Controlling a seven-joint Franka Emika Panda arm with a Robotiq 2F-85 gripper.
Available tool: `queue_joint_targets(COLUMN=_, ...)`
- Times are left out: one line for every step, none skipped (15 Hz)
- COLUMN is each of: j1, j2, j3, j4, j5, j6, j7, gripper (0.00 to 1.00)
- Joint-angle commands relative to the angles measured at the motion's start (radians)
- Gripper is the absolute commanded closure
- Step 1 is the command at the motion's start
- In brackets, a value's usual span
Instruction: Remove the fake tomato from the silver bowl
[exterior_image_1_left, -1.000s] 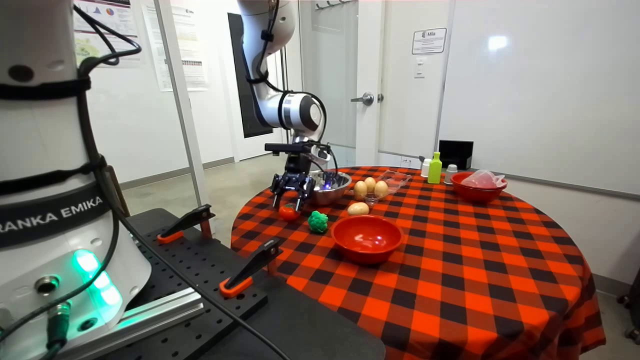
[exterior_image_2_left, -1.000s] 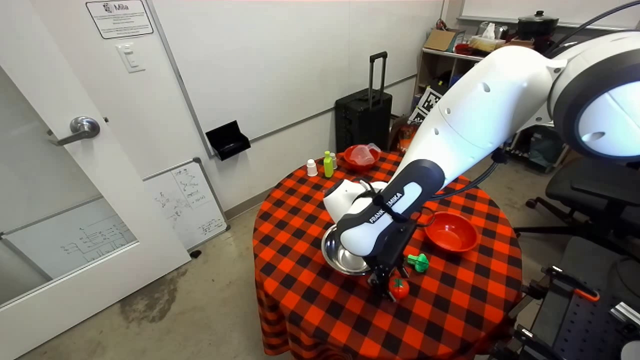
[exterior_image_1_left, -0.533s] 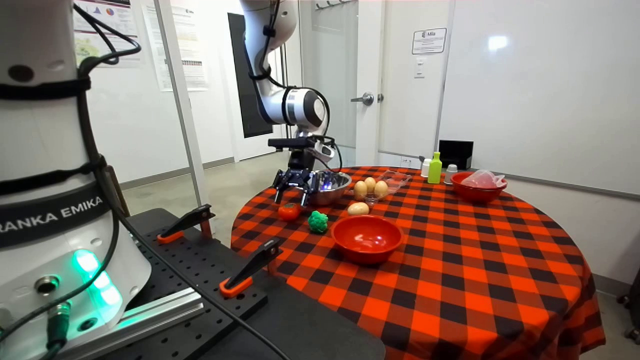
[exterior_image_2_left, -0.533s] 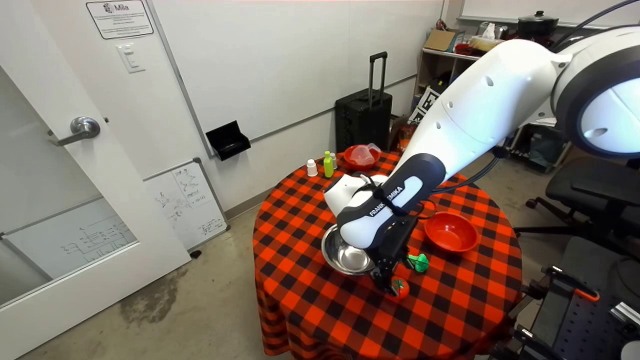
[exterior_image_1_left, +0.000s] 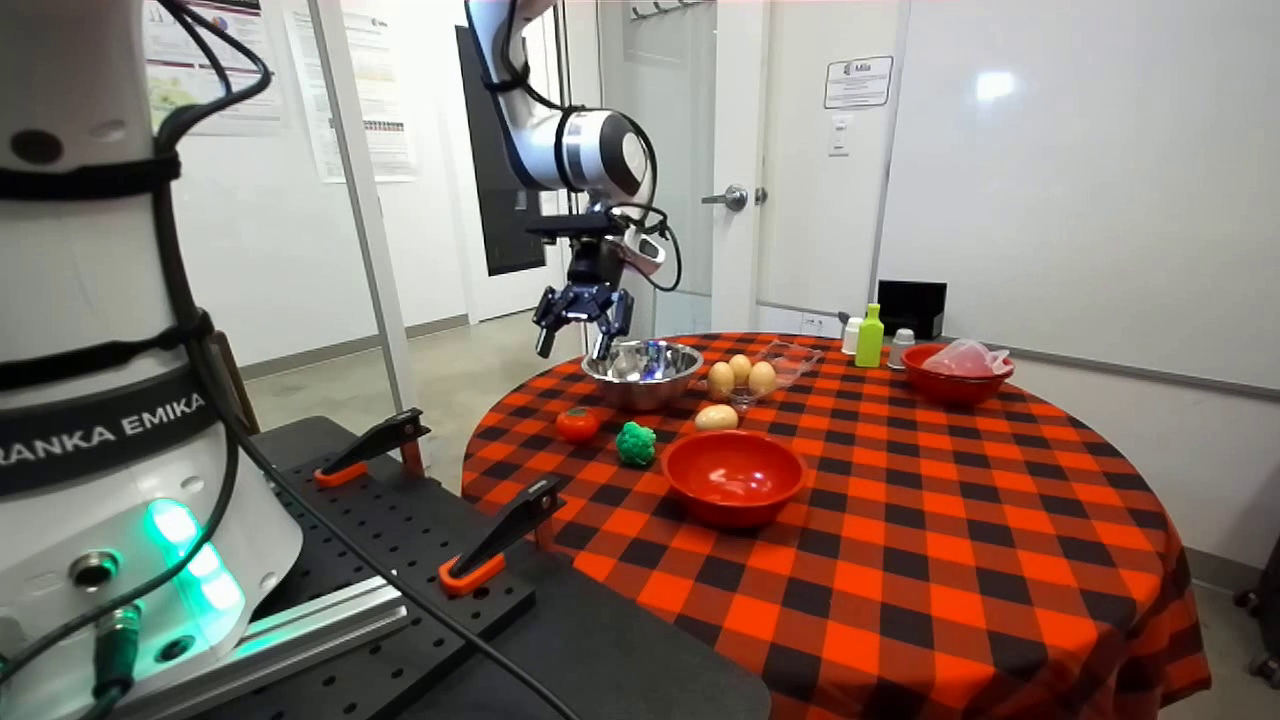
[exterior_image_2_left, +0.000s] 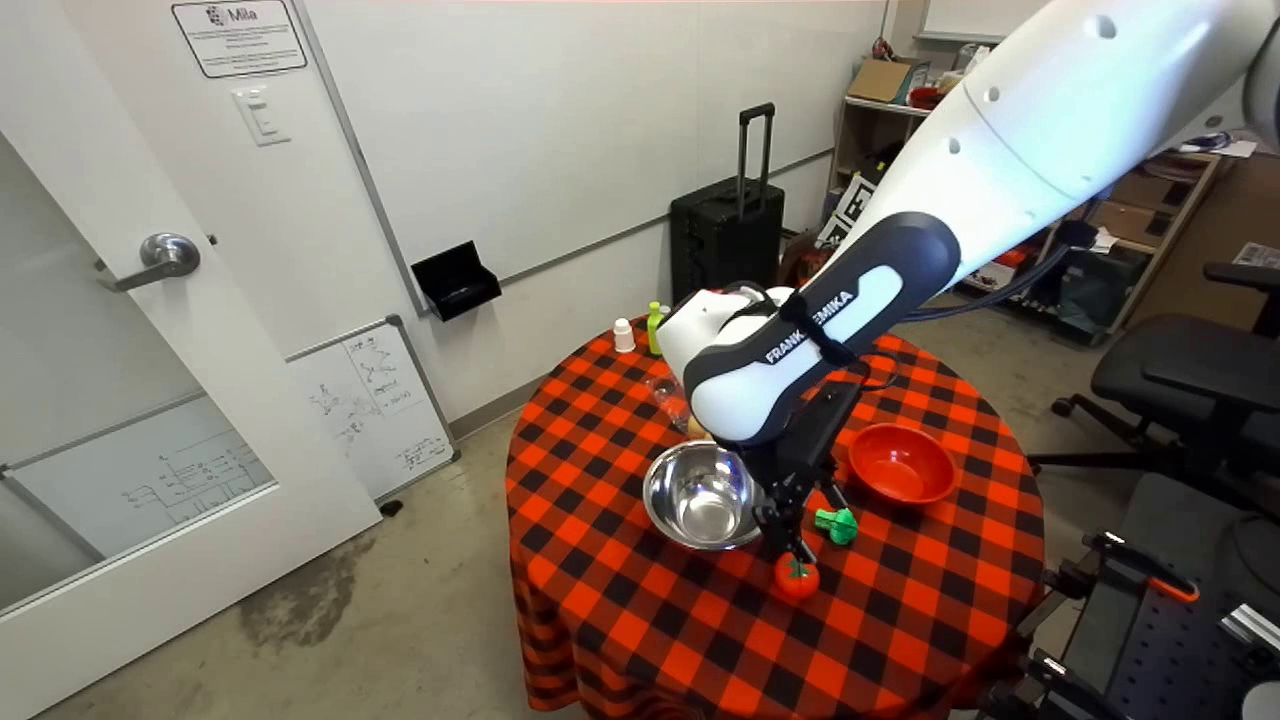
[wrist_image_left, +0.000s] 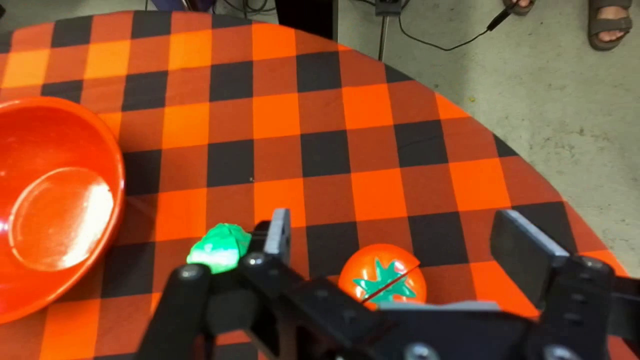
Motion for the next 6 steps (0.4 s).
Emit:
queue_joint_targets(j1=-0.042, j2=-0.15, j3=0.039, j4=-0.112, j5=0.065, j6=-0.025, j7=-0.07, gripper=0.0)
queue_joint_targets(j1=-0.015, j2=-0.064, j3=0.018, j4=-0.038, j5=0.029, j6=-0.017, j7=-0.027, gripper=0.0)
queue_joint_targets(j1=-0.017, j2=-0.086, j3=0.021, j4=-0.049, j5=0.031, j6=-0.019, j7=-0.029, gripper=0.0)
queue_joint_targets(j1=-0.017, j2=-0.09, j3=0.02, j4=-0.049, j5=0.031, j6=-0.019, j7=-0.029, gripper=0.0)
queue_joint_targets(j1=-0.017, j2=-0.086, j3=0.02, j4=-0.049, j5=0.031, j6=-0.018, j7=-0.029, gripper=0.0)
queue_joint_targets(j1=-0.016, j2=-0.078, j3=0.02, j4=-0.049, j5=0.031, j6=-0.017, j7=-0.028, gripper=0.0)
